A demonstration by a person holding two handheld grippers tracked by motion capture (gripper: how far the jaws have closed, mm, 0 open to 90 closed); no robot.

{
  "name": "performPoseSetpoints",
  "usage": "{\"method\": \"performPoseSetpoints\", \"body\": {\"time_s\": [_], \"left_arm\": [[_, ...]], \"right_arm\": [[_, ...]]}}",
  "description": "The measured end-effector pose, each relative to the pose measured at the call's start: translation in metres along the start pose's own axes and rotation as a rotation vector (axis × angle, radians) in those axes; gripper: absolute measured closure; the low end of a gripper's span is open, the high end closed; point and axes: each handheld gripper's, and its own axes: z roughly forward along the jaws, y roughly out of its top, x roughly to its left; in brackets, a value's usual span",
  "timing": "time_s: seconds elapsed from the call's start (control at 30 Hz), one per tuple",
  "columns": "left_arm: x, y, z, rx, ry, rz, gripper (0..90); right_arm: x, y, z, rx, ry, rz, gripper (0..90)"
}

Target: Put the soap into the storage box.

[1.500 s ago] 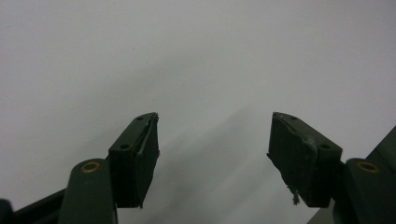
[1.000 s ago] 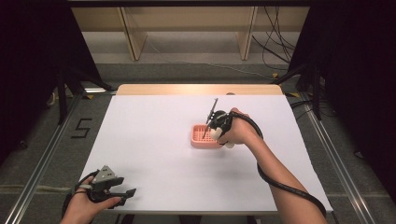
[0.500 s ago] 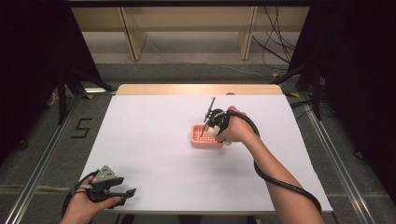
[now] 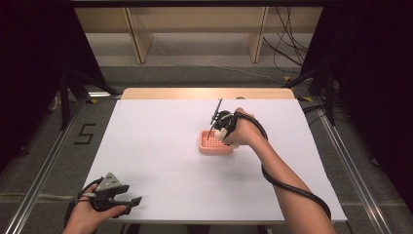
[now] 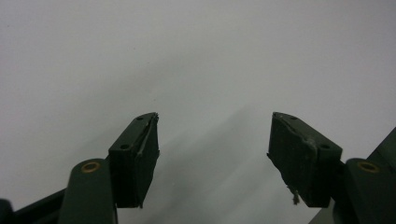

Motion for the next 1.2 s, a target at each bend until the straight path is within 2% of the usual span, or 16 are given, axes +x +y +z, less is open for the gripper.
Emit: {"method": "performPoseSetpoints", "body": {"time_s": [0.2, 0.33, 0.37, 0.43, 0.5, 0.6, 0.63, 0.67, 0.7, 0.77, 0.8, 0.83, 0.93, 0.97, 1.03, 1.2], "left_arm": [[0.0, 0.0, 0.0, 0.003, 0.001, 0.001, 33.0], [0.0, 0.0, 0.0, 0.001, 0.0, 0.001, 32.9], [0.0, 0.0, 0.0, 0.0, -0.001, 0.001, 32.9], [0.0, 0.0, 0.0, 0.0, 0.0, 0.001, 33.0], [0.0, 0.0, 0.0, 0.007, 0.003, 0.001, 32.9], [0.0, 0.0, 0.0, 0.001, -0.001, -0.002, 33.0], [0.001, 0.001, -0.001, 0.017, -0.008, 0.019, 33.0], [0.001, 0.001, -0.002, 0.021, -0.008, 0.023, 33.0], [0.0, 0.0, -0.001, 0.019, -0.014, 0.004, 33.0], [0.001, 0.0, -0.001, 0.02, -0.013, 0.006, 33.0], [0.001, 0.001, -0.002, 0.02, -0.008, 0.022, 33.0], [0.001, 0.0, -0.002, 0.018, -0.009, 0.021, 33.0], [0.001, 0.0, -0.001, 0.016, -0.012, 0.014, 33.0], [0.0, 0.0, -0.001, 0.013, -0.012, 0.005, 33.0], [0.001, 0.0, -0.002, 0.016, -0.008, 0.022, 33.0], [0.001, 0.0, -0.001, 0.013, -0.009, 0.019, 33.0]], "right_arm": [[-0.002, 0.004, 0.0, 0.002, -0.011, 0.002, 50.5], [-0.004, 0.005, 0.002, 0.0, 0.0, -0.007, 50.5], [-0.002, 0.006, 0.001, -0.013, 0.009, 0.026, 50.5], [-0.005, 0.007, 0.002, -0.008, -0.005, -0.004, 50.5], [-0.006, 0.007, 0.002, -0.002, 0.005, 0.015, 50.5], [-0.006, 0.008, 0.002, -0.001, 0.005, 0.019, 50.5], [-0.007, 0.008, 0.003, -0.005, 0.007, 0.012, 50.5], [-0.007, 0.009, 0.003, -0.001, -0.002, 0.013, 50.5], [-0.007, 0.009, 0.003, -0.001, 0.005, 0.01, 50.5], [-0.007, 0.01, 0.004, -0.004, 0.005, 0.011, 50.5], [-0.007, 0.01, 0.004, -0.005, -0.003, 0.013, 50.5], [-0.008, 0.011, 0.005, -0.007, -0.001, 0.004, 50.5], [-0.007, 0.012, 0.005, -0.004, -0.009, 0.022, 50.5], [-0.009, 0.012, 0.006, -0.012, -0.008, -0.002, 50.5], [-0.009, 0.013, 0.007, -0.008, 0.002, 0.003, 50.5], [-0.008, 0.015, 0.009, -0.008, 0.002, 0.002, 50.5]]}}
